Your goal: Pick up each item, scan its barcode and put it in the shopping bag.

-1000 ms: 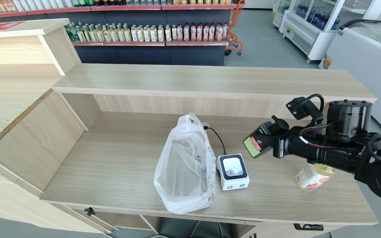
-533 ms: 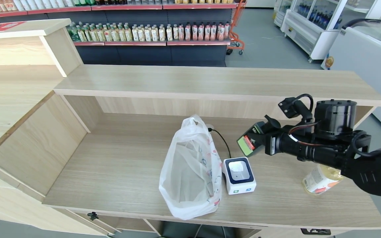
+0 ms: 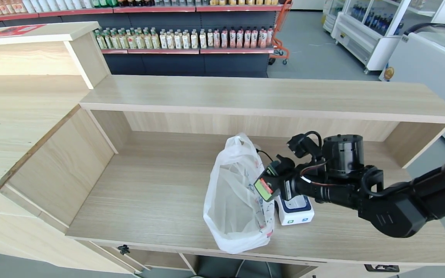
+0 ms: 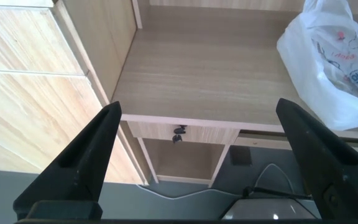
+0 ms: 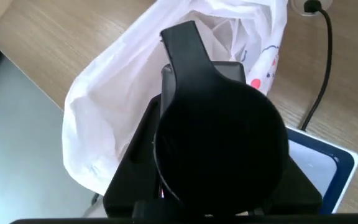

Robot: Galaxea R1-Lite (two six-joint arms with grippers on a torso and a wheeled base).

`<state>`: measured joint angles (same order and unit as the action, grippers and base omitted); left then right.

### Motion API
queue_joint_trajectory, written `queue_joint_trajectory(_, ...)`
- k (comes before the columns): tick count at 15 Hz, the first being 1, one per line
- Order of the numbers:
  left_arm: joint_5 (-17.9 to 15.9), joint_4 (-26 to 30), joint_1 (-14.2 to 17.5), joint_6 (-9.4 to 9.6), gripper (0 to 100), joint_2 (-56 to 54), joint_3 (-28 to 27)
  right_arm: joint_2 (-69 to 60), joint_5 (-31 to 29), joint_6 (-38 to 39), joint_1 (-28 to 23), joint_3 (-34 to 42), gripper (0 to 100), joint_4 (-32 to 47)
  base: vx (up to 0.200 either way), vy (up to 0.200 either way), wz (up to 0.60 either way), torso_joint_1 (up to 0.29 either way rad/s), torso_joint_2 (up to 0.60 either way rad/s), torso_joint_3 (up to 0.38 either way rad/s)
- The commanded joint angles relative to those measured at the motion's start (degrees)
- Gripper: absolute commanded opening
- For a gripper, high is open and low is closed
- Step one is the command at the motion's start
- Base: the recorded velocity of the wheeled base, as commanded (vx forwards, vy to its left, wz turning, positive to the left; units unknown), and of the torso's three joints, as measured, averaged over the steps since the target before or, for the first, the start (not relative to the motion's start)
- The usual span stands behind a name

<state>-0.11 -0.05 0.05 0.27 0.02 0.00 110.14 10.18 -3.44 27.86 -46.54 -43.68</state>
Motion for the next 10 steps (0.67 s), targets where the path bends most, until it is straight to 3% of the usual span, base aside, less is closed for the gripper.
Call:
queue_joint_trajectory(1,0.0,0.0,0.0,0.00,100,0.0,0.0,5.0,-0.3,-2.7,0.6,1.5,0,-2.9,0.000,0.000,0.00,0.000,0.00,0.000)
queue_joint_trajectory(3,0.0,0.0,0.0,0.00,100,0.0,0.0,9.9,-0.5,-3.6,1.4,2.8,0,-10.6,0.000,0.000,0.00,0.000,0.00,0.000)
queue_joint_trajectory(10,0.0,0.0,0.0,0.00,100,0.0,0.0,16.2,-0.6,-6.1,4.2,5.1,0,-17.8,0.000,0.000,0.00,0.000,0.00,0.000)
